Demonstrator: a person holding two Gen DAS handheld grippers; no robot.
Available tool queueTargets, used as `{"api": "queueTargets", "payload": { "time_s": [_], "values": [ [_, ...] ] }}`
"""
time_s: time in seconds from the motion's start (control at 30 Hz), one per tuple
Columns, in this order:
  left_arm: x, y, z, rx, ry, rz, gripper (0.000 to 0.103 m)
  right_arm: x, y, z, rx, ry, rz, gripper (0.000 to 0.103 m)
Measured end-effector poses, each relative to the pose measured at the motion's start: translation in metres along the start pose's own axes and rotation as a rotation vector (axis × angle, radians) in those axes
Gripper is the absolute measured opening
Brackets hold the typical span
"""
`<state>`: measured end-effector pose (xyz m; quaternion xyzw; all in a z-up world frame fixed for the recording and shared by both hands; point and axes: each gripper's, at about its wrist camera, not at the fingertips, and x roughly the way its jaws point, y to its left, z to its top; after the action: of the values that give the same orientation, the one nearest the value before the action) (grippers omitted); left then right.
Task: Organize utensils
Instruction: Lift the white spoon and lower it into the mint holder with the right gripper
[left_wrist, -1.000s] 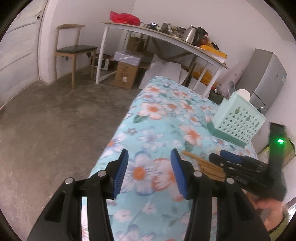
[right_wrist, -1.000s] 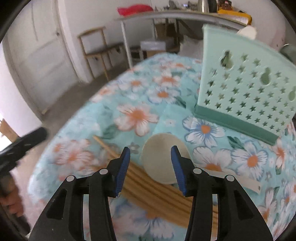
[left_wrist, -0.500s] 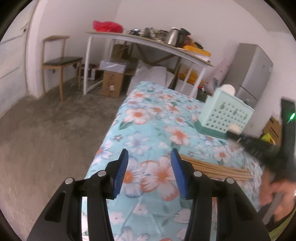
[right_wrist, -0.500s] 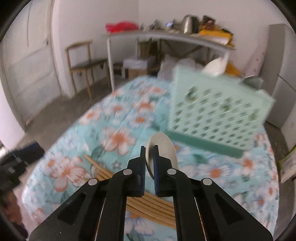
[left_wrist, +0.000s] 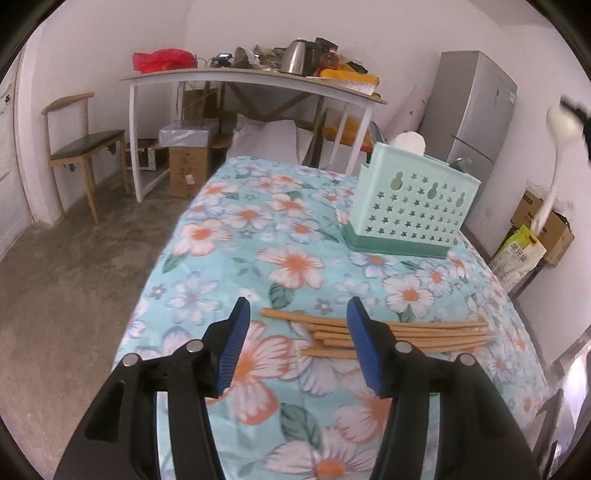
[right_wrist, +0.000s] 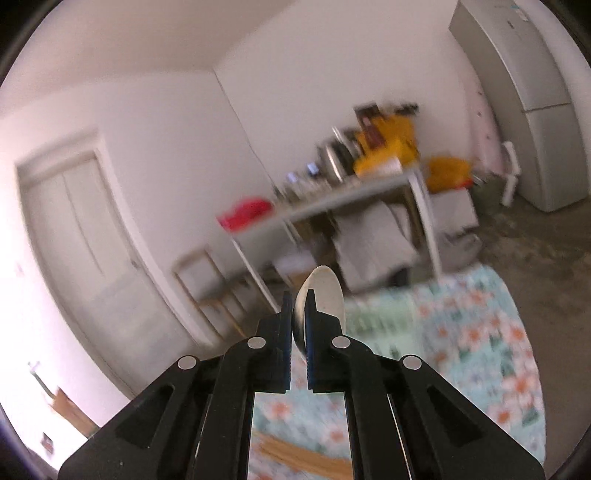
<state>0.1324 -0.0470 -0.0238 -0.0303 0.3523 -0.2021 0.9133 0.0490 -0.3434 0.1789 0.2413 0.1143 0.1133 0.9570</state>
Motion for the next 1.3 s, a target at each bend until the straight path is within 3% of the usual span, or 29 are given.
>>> {"api": "queueTargets", "payload": {
  "time_s": [0.1, 0.2, 0.57, 0.73, 1.03, 1.3],
  "values": [
    [0.004, -0.006, 0.001, 0.013, 0.004, 0.0, 0.055, 0.003, -0.007, 0.023, 0.012, -0.066, 0.066, 0.004],
    [0.008, -0.009, 0.002, 0.02, 0.008, -0.005, 0.056, 0.025, -0.019, 0.034, 0.042, -0.074, 0.112, 0.004],
    [0.018, -0.008, 0.001, 0.044, 0.017, -0.004, 0.056, 0.096, -0.077, 0.023, 0.144, -0.031, 0.265, 0.004],
    [0.02, -0.008, 0.001, 0.039, 0.023, -0.002, 0.056, 0.12, -0.103, 0.008, 0.199, 0.008, 0.231, 0.005],
    [0.02, -0.007, 0.0, 0.03, 0.024, -0.008, 0.056, 0.123, -0.124, -0.025, 0.311, 0.082, 0.212, 0.005],
    [0.016, -0.004, -0.002, 0.017, 0.016, -0.017, 0.056, 0.127, -0.116, -0.052, 0.253, 0.184, 0.087, 0.009]
  ]
}}
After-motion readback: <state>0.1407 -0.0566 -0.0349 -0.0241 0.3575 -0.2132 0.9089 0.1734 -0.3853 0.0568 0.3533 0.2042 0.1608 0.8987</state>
